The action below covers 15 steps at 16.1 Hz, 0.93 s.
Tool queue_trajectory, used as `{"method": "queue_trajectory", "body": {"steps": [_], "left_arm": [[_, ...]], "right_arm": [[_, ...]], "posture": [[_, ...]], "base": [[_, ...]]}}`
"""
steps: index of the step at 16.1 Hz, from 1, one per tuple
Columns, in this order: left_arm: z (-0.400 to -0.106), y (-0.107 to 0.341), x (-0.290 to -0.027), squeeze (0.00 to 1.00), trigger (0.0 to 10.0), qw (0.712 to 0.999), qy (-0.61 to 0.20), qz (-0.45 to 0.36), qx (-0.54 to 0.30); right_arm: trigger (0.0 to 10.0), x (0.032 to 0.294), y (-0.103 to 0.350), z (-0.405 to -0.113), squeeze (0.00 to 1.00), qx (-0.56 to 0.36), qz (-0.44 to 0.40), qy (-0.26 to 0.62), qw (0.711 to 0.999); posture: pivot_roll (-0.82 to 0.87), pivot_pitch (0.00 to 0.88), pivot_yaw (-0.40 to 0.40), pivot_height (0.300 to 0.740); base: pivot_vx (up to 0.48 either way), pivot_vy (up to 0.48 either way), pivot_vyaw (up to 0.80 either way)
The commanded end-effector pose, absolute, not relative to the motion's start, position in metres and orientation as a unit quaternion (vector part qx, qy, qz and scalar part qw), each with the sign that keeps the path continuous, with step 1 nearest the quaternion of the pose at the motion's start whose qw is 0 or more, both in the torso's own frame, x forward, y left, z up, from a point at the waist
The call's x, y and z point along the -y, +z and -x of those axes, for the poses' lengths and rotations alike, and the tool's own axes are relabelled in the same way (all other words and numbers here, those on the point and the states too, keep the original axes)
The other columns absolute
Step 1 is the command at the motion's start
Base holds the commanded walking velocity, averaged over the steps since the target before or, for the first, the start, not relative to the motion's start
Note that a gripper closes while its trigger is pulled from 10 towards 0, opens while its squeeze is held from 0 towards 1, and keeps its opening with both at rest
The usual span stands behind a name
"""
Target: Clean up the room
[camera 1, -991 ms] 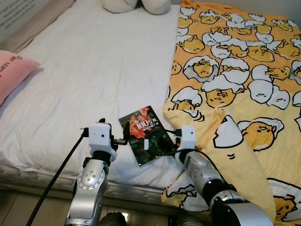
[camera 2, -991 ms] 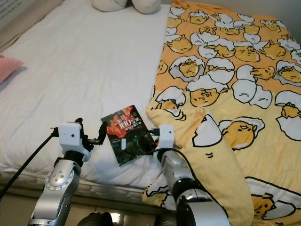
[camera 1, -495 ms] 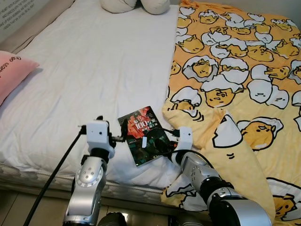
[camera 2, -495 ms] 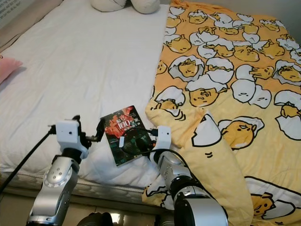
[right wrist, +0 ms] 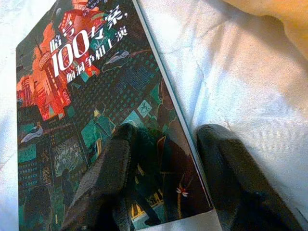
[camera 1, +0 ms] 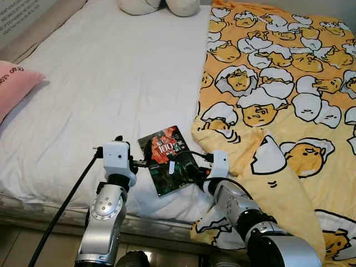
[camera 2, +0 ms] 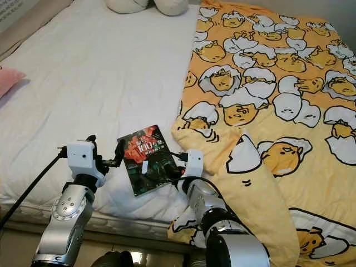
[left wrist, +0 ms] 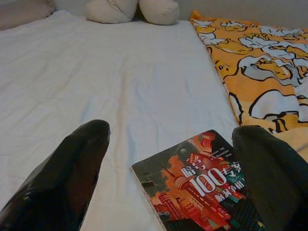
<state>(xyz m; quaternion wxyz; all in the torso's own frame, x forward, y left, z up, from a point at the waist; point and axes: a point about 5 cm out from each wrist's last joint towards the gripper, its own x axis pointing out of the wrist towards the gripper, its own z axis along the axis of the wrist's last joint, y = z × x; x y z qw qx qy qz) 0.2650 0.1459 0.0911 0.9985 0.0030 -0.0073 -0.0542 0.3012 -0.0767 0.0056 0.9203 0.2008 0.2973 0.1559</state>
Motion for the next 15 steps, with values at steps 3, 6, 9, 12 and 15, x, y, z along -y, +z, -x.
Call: {"method": "queue_trajectory", "body": {"steps": [3, 6, 9, 12, 15], "left_arm": [[-0.265, 0.087, -0.148, 0.00, 10.0, 0.999, -0.052, -0.004, -0.008], [-0.264, 0.086, -0.149, 0.00, 10.0, 0.999, -0.049, -0.003, -0.010], [-0.266, 0.086, -0.150, 0.00, 10.0, 0.999, -0.046, -0.001, -0.011], [-0.268, 0.085, -0.152, 0.00, 10.0, 0.999, -0.040, 0.006, -0.014], [-0.271, 0.084, -0.153, 0.00, 10.0, 0.999, -0.036, 0.009, -0.017]], "right_arm": [[0.0, 0.071, 0.006, -0.301, 0.00, -0.297, -0.193, 0.157, 0.922], [0.0, 0.070, 0.018, -0.310, 0.00, -0.253, -0.165, 0.171, 0.938], [0.0, 0.071, 0.037, -0.321, 0.00, -0.190, -0.151, 0.172, 0.955], [0.0, 0.068, 0.063, -0.329, 0.00, -0.112, -0.136, 0.191, 0.966], [0.0, 0.066, 0.071, -0.327, 0.00, -0.084, -0.112, 0.206, 0.969]], "posture": [[-0.05, 0.140, -0.008, 0.740], [-0.04, 0.137, -0.009, 0.740], [-0.05, 0.132, -0.011, 0.740], [-0.06, 0.113, -0.017, 0.740], [-0.06, 0.100, -0.019, 0.740]], "base": [[0.000, 0.000, 0.00], [0.000, 0.000, 0.00], [0.000, 0.000, 0.00], [0.000, 0.000, 0.00], [0.000, 0.000, 0.00]]}}
